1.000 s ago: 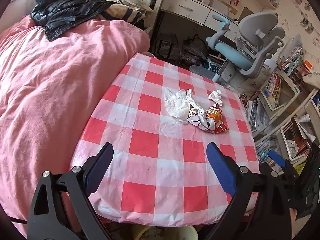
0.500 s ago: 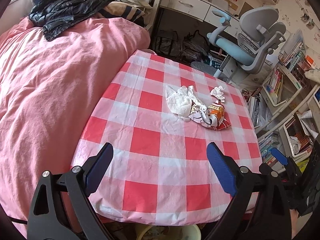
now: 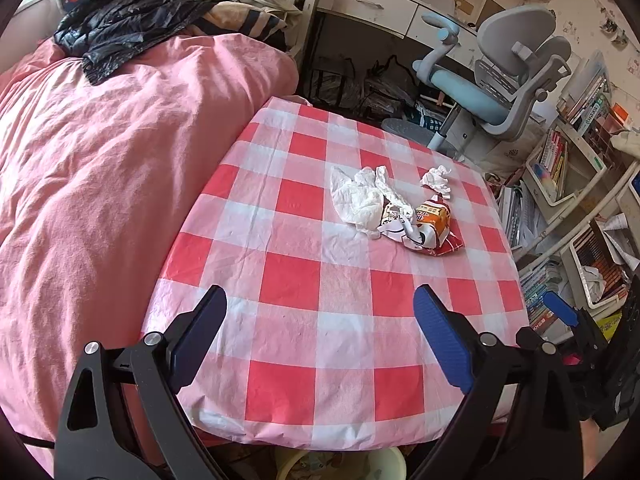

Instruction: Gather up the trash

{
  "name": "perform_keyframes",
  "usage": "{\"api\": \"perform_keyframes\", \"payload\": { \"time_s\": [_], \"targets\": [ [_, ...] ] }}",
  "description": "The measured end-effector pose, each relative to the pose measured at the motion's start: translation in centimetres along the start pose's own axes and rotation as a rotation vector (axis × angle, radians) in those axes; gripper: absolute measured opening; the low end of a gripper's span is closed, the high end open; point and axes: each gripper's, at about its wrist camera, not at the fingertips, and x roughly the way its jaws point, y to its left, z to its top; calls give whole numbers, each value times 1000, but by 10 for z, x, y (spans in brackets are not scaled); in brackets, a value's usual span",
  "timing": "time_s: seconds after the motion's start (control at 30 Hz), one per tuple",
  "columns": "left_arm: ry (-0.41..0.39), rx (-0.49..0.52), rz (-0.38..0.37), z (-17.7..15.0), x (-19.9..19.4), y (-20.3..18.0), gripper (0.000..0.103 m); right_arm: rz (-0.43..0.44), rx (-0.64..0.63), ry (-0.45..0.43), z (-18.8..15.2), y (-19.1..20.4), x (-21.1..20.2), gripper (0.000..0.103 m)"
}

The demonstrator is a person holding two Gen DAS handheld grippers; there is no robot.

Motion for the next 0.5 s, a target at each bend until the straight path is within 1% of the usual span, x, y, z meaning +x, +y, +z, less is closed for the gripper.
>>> {"api": "perform_keyframes", "payload": {
  "time_s": [0.13, 0.3, 0.5],
  "targets": [
    [4, 7, -8, 0, 1, -1, 91, 1, -9, 3, 0, 3, 1, 95],
    [-6, 50, -29, -2, 0, -8, 91, 6, -17, 3, 0, 5, 1, 95],
    [-2, 101, -15, -5, 1, -19, 91, 6, -17, -1, 0, 5, 1, 95]
  ]
}}
